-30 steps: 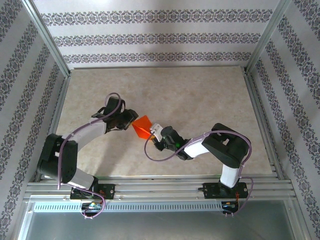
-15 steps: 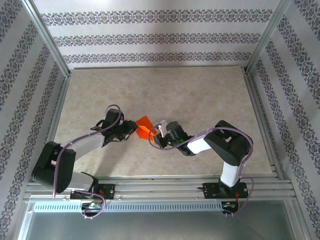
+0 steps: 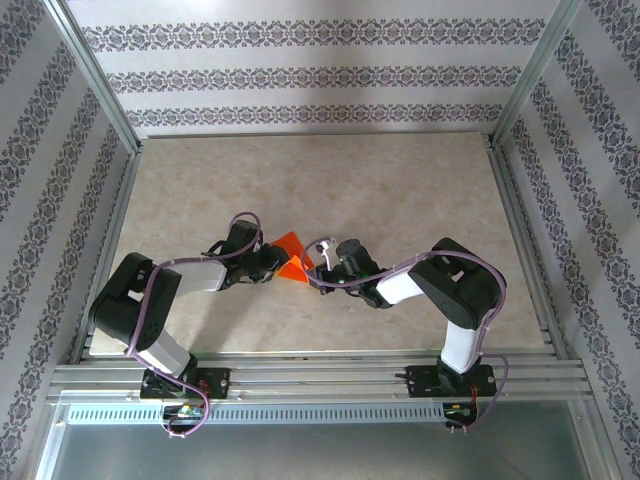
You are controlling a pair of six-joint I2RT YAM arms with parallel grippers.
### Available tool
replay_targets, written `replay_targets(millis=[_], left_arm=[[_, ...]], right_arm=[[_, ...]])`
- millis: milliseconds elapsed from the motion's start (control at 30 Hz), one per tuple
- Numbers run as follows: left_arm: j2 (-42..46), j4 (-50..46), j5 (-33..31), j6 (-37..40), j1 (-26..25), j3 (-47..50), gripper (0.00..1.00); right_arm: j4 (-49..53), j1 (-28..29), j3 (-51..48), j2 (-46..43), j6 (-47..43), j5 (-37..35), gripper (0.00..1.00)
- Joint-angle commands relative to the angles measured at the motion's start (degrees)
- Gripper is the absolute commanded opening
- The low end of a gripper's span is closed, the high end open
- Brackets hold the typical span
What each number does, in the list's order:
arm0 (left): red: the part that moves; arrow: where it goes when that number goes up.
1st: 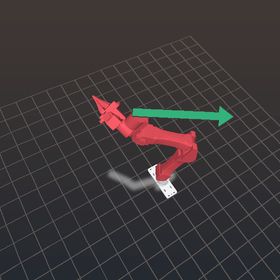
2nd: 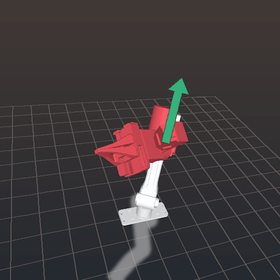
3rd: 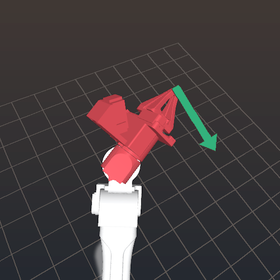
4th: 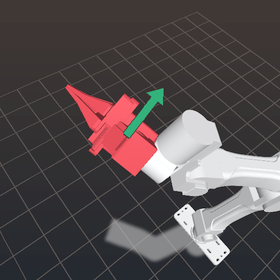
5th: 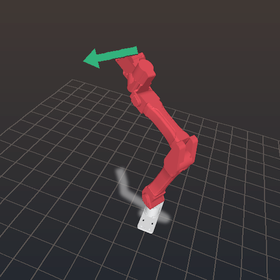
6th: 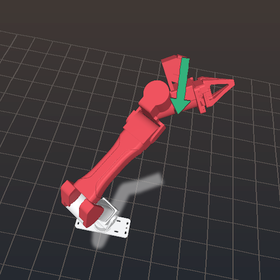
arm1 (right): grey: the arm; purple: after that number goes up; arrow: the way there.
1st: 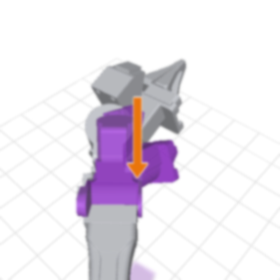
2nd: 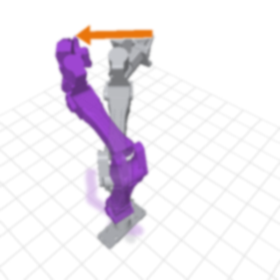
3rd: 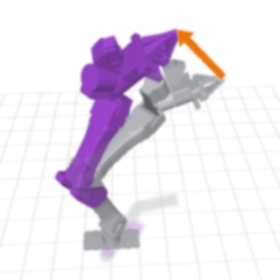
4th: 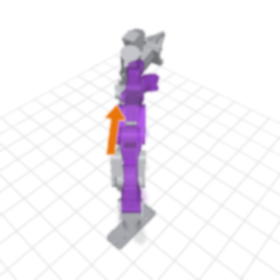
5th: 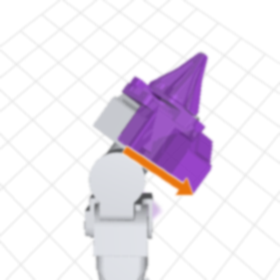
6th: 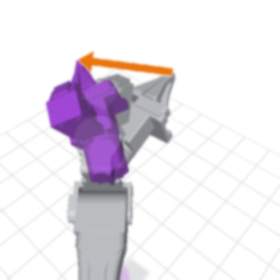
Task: Fold a paper plane with a square sheet of paper (pick it up from the middle)
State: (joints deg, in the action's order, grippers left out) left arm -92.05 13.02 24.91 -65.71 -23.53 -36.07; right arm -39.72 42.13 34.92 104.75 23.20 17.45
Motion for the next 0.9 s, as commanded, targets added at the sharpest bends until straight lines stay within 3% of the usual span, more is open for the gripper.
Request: replay_targets(millis=[0,567,867], left_arm=[[-0.8,3.9,1.2,-1.0,-0.9,-1.8,0.32],[-4.0,-1.1,0.2,0.8,-1.6,-3.7,0.35],[-4.7,-8.6,-1.7,2.0,-1.7,-5.8,0.4]], right_arm=[[-0.6,-0.5,1.2,1.0,3.1,1.9,0.16],[0.9,-1.2,1.5,0.9,5.4,2.3,0.2],[3.5,-2.8,2.0,-1.0,4.9,4.1,0.27]])
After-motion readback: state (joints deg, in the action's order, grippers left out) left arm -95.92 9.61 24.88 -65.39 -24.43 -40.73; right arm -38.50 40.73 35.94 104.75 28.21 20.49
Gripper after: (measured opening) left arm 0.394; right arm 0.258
